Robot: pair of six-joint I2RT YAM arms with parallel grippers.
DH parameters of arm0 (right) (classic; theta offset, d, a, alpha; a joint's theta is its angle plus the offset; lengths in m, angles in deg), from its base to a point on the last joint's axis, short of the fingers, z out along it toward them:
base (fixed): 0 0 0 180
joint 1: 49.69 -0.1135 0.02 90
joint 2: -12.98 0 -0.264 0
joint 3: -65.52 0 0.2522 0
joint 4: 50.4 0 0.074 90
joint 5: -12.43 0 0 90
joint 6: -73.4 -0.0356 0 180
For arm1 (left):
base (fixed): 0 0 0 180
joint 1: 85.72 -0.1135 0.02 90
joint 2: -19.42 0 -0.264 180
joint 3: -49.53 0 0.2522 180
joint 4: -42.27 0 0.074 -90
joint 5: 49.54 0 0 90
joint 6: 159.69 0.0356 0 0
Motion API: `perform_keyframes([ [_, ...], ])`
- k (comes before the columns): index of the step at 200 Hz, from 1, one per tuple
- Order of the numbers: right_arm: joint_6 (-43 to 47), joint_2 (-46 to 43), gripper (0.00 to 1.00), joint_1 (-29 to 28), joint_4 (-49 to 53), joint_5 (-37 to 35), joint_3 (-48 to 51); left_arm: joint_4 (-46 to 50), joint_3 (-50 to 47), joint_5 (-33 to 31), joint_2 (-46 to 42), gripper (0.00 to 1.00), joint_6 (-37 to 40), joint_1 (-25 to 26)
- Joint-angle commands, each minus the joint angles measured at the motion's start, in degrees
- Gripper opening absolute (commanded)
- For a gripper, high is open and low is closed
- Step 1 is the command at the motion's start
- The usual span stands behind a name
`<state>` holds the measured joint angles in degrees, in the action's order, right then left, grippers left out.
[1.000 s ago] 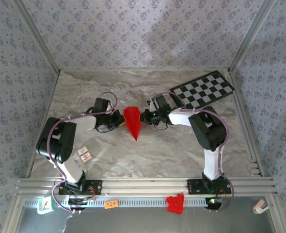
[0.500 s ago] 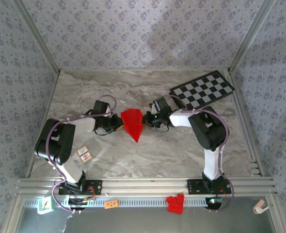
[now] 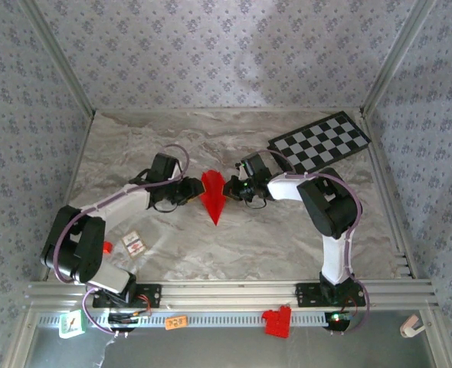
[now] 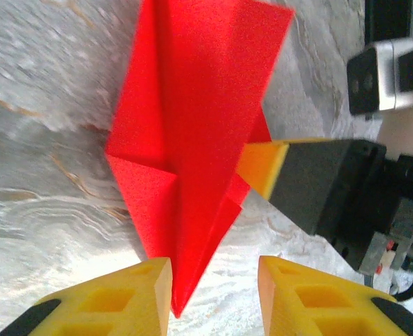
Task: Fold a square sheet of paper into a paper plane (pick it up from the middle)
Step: Move the paper plane to the top-center of the table.
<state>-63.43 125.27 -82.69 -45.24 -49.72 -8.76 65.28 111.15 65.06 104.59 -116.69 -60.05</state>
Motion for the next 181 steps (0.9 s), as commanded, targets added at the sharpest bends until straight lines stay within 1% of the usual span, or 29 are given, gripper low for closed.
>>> perform_keyframes([
  [1,-0.69,-0.43,0.07,-0.35,-0.33,0.18,-0.39,0.55,1.9,0.0,2.21,0.39,0.24,1.54],
  [26,-0.81,-0.3,0.07,-0.41,-0.28,0.36,-0.57,-0.67,3.38,1.73,5.43,0.4,0.62,2.56],
  [57,-0.81,-0.32,0.07,-0.49,-0.29,0.39,-0.67,-0.4,4.31,1.02,7.96,0.42,1.29,3.33],
  [89,-0.87,-0.38,0.07,-0.43,-0.11,0.5,-0.74,-0.24,5.59,2.03,10.0,0.43,2.47,4.31],
  [143,-0.98,-0.54,0.07,-0.3,-0.1,0.87,-1.1,4.65,8.19,-1.6,12.64,0.45,5.63,7.1],
  [181,-1.03,-0.73,0.07,-0.16,-0.18,1.1,-1.19,8.17,10.58,-5.11,14.01,0.41,7.75,8.86],
])
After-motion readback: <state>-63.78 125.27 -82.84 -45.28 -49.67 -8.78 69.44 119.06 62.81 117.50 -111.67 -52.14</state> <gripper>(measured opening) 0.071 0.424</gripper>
